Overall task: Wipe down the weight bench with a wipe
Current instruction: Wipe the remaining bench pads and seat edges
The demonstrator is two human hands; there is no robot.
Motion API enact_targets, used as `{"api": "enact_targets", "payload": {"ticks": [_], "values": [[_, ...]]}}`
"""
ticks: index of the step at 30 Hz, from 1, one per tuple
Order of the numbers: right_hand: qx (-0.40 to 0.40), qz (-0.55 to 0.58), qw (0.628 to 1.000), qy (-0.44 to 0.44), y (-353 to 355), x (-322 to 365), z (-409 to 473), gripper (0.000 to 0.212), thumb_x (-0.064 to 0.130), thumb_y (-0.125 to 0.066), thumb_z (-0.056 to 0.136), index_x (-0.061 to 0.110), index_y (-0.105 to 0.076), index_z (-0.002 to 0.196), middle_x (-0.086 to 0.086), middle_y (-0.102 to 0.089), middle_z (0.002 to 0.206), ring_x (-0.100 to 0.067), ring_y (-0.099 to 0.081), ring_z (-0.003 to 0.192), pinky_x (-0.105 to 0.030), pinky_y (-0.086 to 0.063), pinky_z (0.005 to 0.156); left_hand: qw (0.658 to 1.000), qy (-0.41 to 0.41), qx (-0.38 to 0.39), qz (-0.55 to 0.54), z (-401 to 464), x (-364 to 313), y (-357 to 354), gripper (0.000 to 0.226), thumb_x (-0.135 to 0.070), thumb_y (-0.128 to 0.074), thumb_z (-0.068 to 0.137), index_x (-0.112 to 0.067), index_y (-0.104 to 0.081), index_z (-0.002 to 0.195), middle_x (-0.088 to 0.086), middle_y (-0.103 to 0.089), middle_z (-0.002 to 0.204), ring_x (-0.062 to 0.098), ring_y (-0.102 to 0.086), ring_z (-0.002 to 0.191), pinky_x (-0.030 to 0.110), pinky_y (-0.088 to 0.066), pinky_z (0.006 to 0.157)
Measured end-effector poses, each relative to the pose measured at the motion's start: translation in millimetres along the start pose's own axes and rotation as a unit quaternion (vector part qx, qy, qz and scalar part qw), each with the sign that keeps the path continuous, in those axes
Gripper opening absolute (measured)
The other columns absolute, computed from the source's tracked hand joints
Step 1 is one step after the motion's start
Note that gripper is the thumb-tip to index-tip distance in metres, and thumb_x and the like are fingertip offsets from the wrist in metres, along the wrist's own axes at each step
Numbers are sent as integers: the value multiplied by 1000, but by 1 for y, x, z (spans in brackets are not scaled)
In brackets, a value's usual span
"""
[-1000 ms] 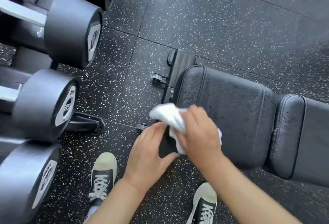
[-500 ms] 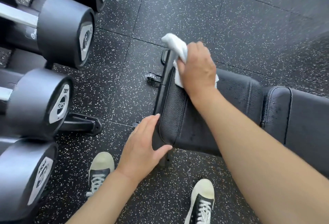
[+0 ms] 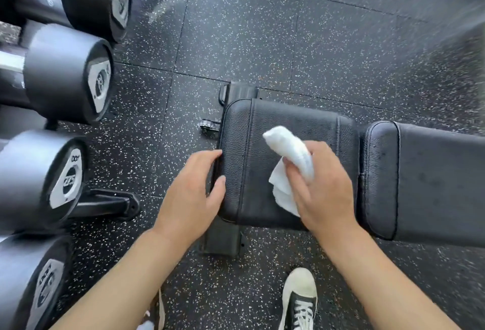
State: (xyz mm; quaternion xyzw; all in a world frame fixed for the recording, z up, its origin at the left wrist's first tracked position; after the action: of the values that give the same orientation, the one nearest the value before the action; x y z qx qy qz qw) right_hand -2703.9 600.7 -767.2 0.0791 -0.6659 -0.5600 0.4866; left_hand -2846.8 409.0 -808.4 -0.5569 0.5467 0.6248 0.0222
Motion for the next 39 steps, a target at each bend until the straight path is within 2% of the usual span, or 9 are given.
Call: {"api": "enact_targets", "payload": {"ticks": [5, 9, 12, 15, 19, 23, 26, 34, 39], "values": [[-49, -62, 993, -92, 14, -49, 72, 32, 48, -52, 101, 16, -53, 107, -2, -56, 102, -28, -52, 91, -37, -35, 73, 997, 47, -65, -17, 63, -28, -23, 49, -23, -44, 107, -18, -39, 156, 0, -45, 151, 14, -45, 137, 33, -37, 117], [-29, -127, 982, -136, -12, -60, 99, 28, 37, -53, 101, 10, -55, 106, -11, -56, 108, -36, -52, 101, -38, -33, 71, 986, 104, -128, -20, 71, -42, -51, 52, -31, -33, 109, -29, -28, 160, -2, -43, 155, 19, -47, 135, 41, -41, 106], [-31, -144, 985, -84, -50, -20, 99, 23, 31, -63, 94, 11, -57, 104, -7, -57, 103, -30, -53, 95, -38, -38, 66, 983, 111, -147, -9, 70, -38, -56, 52, -37, -29, 107, -39, -30, 158, -7, -45, 155, 20, -51, 133, 45, -44, 100], [0, -109, 994, 26, -79, 25, 90, 26, 27, -72, 83, 10, -62, 100, -7, -59, 94, -27, -55, 82, -38, -46, 61, 981, 128, -146, -9, 74, -35, -56, 54, -37, -29, 104, -33, -36, 157, 0, -49, 150, 29, -54, 128, 46, -44, 93], [33, -89, 991, 89, -55, 1, 94, 32, 27, -81, 71, 8, -64, 91, -9, -60, 84, -30, -57, 73, -42, -48, 56, 982, 119, -149, 1, 73, -41, -54, 52, -33, -31, 105, -32, -35, 157, -3, -47, 151, 29, -54, 129, 45, -44, 93], [-32, -148, 988, -36, 0, -97, 101, 28, 29, -58, 87, 3, -62, 96, -15, -58, 88, -36, -58, 78, -38, -43, 60, 980, 118, -158, 13, 75, -41, -57, 53, -36, -28, 105, -39, -30, 158, -13, -42, 151, 21, -51, 132, 48, -45, 99], [-57, -152, 980, -111, 4, -120, 99, 21, 26, -58, 95, 5, -58, 99, -12, -55, 96, -35, -53, 87, -36, -30, 66, 980, 118, -162, 19, 75, -39, -59, 54, -37, -28, 104, -38, -31, 158, -12, -43, 151, 22, -51, 133, 50, -46, 98], [-31, -132, 990, -36, -40, -35, 98, 17, 22, -69, 86, 12, -59, 96, -6, -56, 91, -25, -50, 79, -32, -33, 63, 980, 114, -159, 33, 77, -38, -60, 55, -35, -30, 103, -36, -31, 158, -8, -43, 154, 25, -50, 134, 49, -44, 100], [68, -58, 988, 124, -43, -12, 19, 18, 16, -74, 74, 11, -64, 88, -5, -55, 84, -26, -50, 73, -39, -43, 61, 980, 124, -156, 19, 78, -35, -59, 59, -35, -32, 100, -36, -33, 159, -6, -46, 153, 25, -53, 124, 40, -40, 86]]}}
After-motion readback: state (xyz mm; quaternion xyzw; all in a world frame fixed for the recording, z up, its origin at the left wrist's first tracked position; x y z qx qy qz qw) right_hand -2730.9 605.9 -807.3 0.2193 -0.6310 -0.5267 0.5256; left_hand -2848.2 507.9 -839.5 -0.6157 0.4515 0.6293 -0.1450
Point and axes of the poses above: each hand's wrist, its own z-axis towards the middle knuckle, its own y-axis out of the back of the hand, x = y × z, the point moved 1 cm from there along z, towards the middle knuckle
